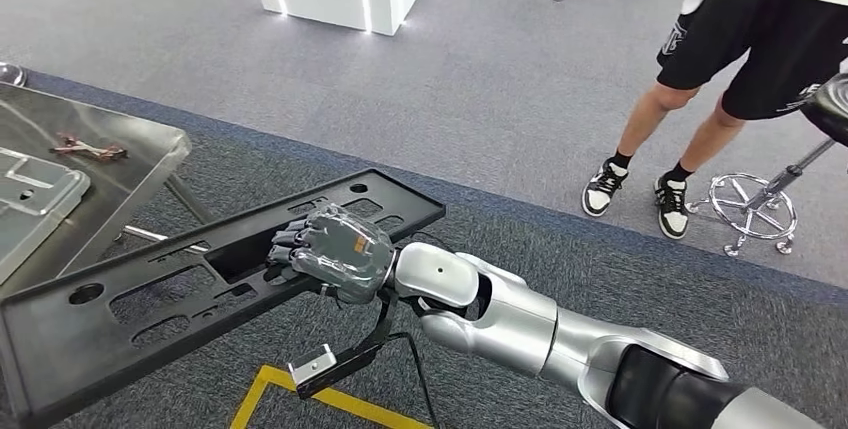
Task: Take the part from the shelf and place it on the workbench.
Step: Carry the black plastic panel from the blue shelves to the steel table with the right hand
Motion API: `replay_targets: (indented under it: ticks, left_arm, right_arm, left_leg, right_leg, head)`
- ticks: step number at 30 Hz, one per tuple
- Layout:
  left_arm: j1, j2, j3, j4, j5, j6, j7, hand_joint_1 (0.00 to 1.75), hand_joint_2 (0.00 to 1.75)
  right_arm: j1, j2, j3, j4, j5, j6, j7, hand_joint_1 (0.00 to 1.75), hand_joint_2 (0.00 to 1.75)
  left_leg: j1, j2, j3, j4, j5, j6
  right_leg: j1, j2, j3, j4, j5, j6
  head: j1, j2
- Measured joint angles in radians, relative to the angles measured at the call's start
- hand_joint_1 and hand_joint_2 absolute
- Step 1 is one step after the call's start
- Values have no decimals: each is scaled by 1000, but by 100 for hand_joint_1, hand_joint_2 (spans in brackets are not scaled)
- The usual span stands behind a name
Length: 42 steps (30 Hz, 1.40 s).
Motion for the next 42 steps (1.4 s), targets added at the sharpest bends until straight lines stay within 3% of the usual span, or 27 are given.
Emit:
replay_targets:
  ticks: [2, 4, 6, 8, 9, 11, 13, 15, 17, 19, 21, 23, 24, 25, 26, 28, 30, 32, 33, 35, 37, 38, 39, 40, 42]
  left_arm:
    - [5, 0, 2, 0, 1, -1, 0, 0, 175]
    - [9, 0, 5, 0, 2, -2, 0, 0, 175]
    - [6, 0, 9, 0, 3, -3, 0, 0, 175]
    - [3, 0, 15, 0, 4, -5, -1, 0, 175]
    - [3, 0, 18, 0, 6, -5, -1, 0, 175]
    - [6, 0, 23, 0, 8, -8, -1, 0, 175]
    - [7, 0, 26, 0, 12, -10, -1, 0, 175]
    - [8, 1, 28, 0, 13, -11, -1, 0, 175]
    - [16, 1, 31, 0, 16, -13, 0, 0, 175]
    - [24, 0, 38, 0, 22, -17, 3, 0, 175]
    - [25, 1, 50, 0, 36, -20, 9, 0, 175]
    - [27, -2, 65, 0, 54, -22, 15, 0, 175]
    - [30, -5, 73, 0, 63, -22, 18, 0, 175]
    - [36, -8, 81, 0, 70, -22, 20, 0, 175]
    - [42, -10, 89, 0, 77, -22, 23, 0, 175]
    - [54, -13, 102, 0, 89, -22, 27, 0, 175]
    - [61, -16, 114, 0, 99, -22, 30, 0, 175]
    - [68, -20, 124, 0, 106, -22, 34, 0, 175]
    - [73, -23, 128, 0, 109, -22, 36, 0, 175]
    - [77, -28, 135, 0, 114, -22, 38, 0, 175]
    - [74, -34, 142, 0, 119, -21, 41, 0, 175]
    - [72, -37, 145, 0, 121, -21, 41, 0, 175]
    - [71, -40, 147, 0, 122, -19, 42, 0, 175]
    - [71, -42, 148, 0, 124, -18, 43, 0, 175]
    - [71, -46, 149, 0, 124, -16, 44, 0, 175]
  right_arm:
    - [0, 0, -2, -1, 1, 0, 0, 175, 175]
    - [0, -2, -8, -2, 2, -2, -1, 175, 175]
    - [1, -8, -13, -3, 2, -3, -1, 175, 175]
    - [5, -16, -15, -3, 2, -4, -2, 175, 175]
    - [8, -20, -15, -2, 3, -4, -2, 175, 175]
    - [9, -24, -17, -2, 3, -4, -2, 175, 175]
    - [8, -26, -22, -3, 3, -4, -2, 175, 175]
    - [8, -28, -26, -4, 3, -5, -2, 175, 175]
    - [7, -30, -31, -6, 3, -5, -2, 175, 175]
    - [5, -31, -36, -6, 3, -5, -3, 175, 175]
    - [4, -35, -42, -6, 3, -5, -4, 175, 175]
    - [7, -50, -52, -7, 2, -6, -6, 175, 175]
    - [9, -60, -59, -7, 1, -7, -7, 175, 175]
    - [10, -70, -66, -8, -1, -7, -9, 175, 175]
    - [11, -80, -75, -9, -3, -8, -10, 175, 175]
    - [11, -98, -94, -14, -8, -8, -12, 175, 175]
    - [10, -115, -110, -20, -12, -8, -14, 175, 175]
    - [9, -127, -118, -25, -13, -7, -16, 175, 175]
    - [9, -132, -122, -29, -14, -7, -16, 175, 175]
    - [7, -143, -133, -35, -16, -6, -17, 175, 175]
    - [7, -157, -141, -38, -18, -3, -17, 175, 175]
    - [8, -163, -143, -39, -19, -2, -17, 175, 175]
    - [10, -169, -143, -39, -19, 0, -17, 175, 175]
    - [12, -174, -144, -38, -20, 2, -17, 175, 175]
    - [11, -180, -150, -39, -21, 5, -18, 175, 175]
  left_leg:
    - [2, -23, 2, -7, 4, 10]
    - [8, -46, 9, -18, 10, 20]
    - [10, -69, 13, -23, 12, 27]
    - [10, -96, 13, -22, 11, 30]
    - [10, -110, 13, -20, 11, 30]
    - [10, -140, 14, -14, 7, 27]
    - [10, -167, 9, -2, 1, 18]
    - [12, -190, -1, 6, -2, 6]
    - [18, -206, -7, 4, -1, -7]
    - [18, -167, -18, 28, -18, -17]
    - [16, -101, -60, 122, -70, -25]
    - [19, -78, -118, 240, -120, -30]
    - [20, -74, -130, 265, -124, -30]
    - [20, -71, -124, 254, -108, -30]
    - [20, -64, -97, 204, -78, -28]
    - [14, -29, -26, 70, -25, -17]
    - [4, -9, 7, 6, -10, -1]
    - [1, -30, 7, 3, -9, 13]
    - [3, -40, 10, -4, -7, 19]
    - [8, -60, 21, -17, 0, 31]
    - [10, -81, 23, -20, 3, 39]
    - [10, -95, 23, -20, 2, 40]
    - [9, -109, 23, -18, 1, 41]
    - [9, -124, 23, -16, 0, 41]
    - [10, -154, 24, -8, -5, 37]
  right_leg:
    - [-1, -12, 4, 0, -5, 10]
    - [-6, 29, -8, 38, -31, 21]
    - [-12, 87, -63, 151, -85, 26]
    - [-14, 104, -129, 263, -119, 28]
    - [-15, 106, -144, 279, -110, 30]
    - [-20, 116, -120, 200, -41, 30]
    - [-28, 161, -71, 79, 16, 29]
    - [-29, 188, -50, 29, 24, 25]
    - [-25, 168, -46, 22, 25, 15]
    - [-26, 144, -37, 10, 28, 2]
    - [-23, 117, -29, 4, 27, -7]
    - [-19, 88, -27, 5, 22, -10]
    - [-18, 74, -26, 5, 19, -11]
    - [-17, 61, -24, 5, 17, -10]
    - [-16, 49, -20, 6, 13, -8]
    - [-12, 26, -11, 5, 6, -2]
    - [-9, 6, -4, 4, 1, 8]
    - [-8, -11, 3, -1, -2, 18]
    - [-10, -7, 6, 0, -6, 25]
    - [-14, 43, -10, 46, -38, 35]
    - [-18, 97, -72, 168, -98, 38]
    - [-19, 105, -106, 230, -119, 39]
    - [-20, 107, -130, 268, -124, 40]
    - [-21, 109, -136, 267, -106, 41]
    - [-25, 128, -95, 159, -28, 39]
  head:
    - [0, 0]
    - [0, 0]
    - [0, 0]
    - [0, 0]
    - [0, 0]
    - [0, 0]
    - [0, 0]
    - [0, 0]
    - [0, 0]
    - [0, 0]
    - [0, 0]
    - [0, 0]
    - [0, 0]
    - [0, 0]
    - [0, 0]
    - [0, 0]
    - [0, 0]
    - [0, 0]
    - [0, 0]
    - [0, 0]
    - [0, 0]
    - [0, 0]
    - [0, 0]
    - [0, 0]
    - [0, 0]
